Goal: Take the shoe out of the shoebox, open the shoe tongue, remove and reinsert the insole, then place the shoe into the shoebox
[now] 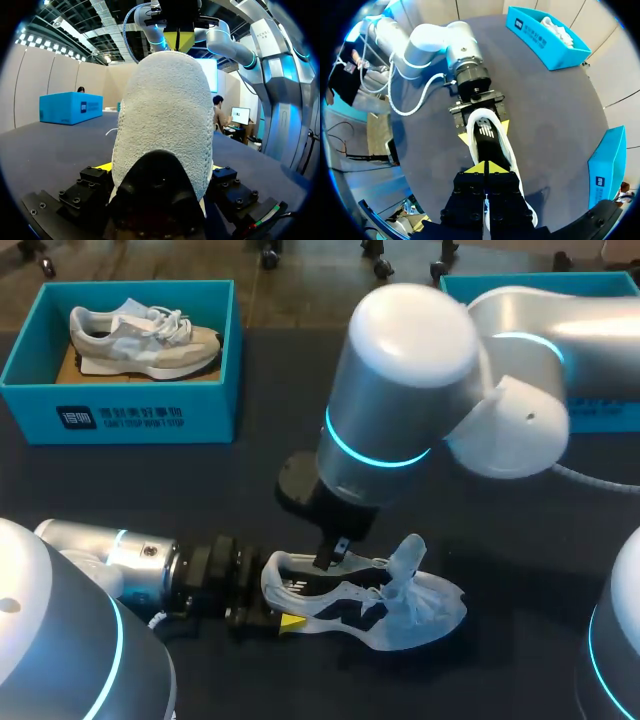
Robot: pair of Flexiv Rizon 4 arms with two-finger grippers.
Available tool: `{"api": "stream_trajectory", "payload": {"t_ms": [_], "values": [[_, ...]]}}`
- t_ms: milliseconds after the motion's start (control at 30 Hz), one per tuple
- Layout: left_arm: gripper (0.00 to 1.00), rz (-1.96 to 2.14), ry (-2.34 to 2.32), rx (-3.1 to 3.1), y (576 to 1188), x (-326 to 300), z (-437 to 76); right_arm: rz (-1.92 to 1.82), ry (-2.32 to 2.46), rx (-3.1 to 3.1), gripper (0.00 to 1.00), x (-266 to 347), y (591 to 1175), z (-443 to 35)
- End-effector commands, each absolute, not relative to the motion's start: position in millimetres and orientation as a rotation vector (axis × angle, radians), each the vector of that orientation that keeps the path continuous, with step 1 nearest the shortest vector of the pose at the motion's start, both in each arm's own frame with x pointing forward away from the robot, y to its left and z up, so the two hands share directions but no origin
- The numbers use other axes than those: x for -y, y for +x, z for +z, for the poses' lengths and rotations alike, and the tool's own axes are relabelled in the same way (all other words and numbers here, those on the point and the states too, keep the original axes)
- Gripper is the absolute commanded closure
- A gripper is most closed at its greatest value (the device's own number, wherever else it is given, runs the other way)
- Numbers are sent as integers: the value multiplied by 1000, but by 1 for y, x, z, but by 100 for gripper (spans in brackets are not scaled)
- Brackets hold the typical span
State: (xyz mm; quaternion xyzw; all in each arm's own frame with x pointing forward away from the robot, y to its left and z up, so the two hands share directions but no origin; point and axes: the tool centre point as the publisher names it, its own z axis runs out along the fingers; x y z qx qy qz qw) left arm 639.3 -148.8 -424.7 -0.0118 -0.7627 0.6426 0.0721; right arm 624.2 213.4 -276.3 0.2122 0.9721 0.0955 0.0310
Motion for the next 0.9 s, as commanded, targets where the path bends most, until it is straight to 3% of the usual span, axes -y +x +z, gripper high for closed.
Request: {"api": "stream_trajectory", "payload": {"t_ms": [33, 233, 900], "values": [[100, 1932, -33, 2293, 641, 149, -432, 284, 655, -2997, 100, -221, 626, -286], [100, 1932, -33, 2293, 641, 149, -432, 318, 458, -3059, 100, -245, 637, -320], [100, 1932, -33, 2293, 641, 149, -432, 349, 472, -3022, 100, -236, 641, -349]]}}
